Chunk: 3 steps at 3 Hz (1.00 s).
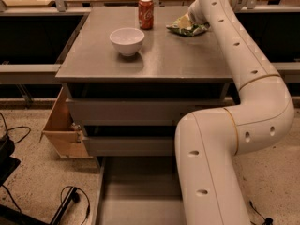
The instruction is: Place green jalapeno chip bag into bottom drawer
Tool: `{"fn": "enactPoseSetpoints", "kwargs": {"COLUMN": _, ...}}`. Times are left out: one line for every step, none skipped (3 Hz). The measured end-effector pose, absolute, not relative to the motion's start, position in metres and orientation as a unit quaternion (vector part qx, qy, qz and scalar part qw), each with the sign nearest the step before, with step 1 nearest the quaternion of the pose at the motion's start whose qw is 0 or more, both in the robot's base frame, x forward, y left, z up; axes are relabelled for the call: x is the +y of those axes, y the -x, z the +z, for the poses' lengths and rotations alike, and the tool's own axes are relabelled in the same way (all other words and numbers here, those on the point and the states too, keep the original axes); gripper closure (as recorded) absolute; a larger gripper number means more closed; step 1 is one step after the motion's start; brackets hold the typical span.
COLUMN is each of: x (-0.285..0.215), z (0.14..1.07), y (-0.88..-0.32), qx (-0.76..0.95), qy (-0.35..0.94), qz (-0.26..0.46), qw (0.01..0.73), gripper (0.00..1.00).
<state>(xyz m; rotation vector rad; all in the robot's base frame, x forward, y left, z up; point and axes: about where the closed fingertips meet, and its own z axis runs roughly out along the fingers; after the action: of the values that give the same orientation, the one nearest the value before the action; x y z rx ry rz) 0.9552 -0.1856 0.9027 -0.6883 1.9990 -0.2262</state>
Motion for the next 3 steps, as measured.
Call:
{"fn": "enactPoseSetpoints", "kwargs": {"x": -0.186, "z": 0.902, "y": -0.956, "qx": 0.823, "qy": 0.28, "qz": -0.092, "qw": 0.486, "gripper": 0.0}}
{"fn": "enactPoseSetpoints", "kwargs": {"x": -0.18, "z": 0.89, "y": -0.956, "qx": 0.826, "qy": 0.29, "qz": -0.089, "qw": 0.476, "gripper": 0.0}}
{"fn": "enactPoseSetpoints", "kwargs": {"x": -0.171, "z": 0.88, "y": -0.954, "qx": 0.826, "qy": 0.308, "qz": -0.085, "qw": 0.464, "gripper": 0.0}}
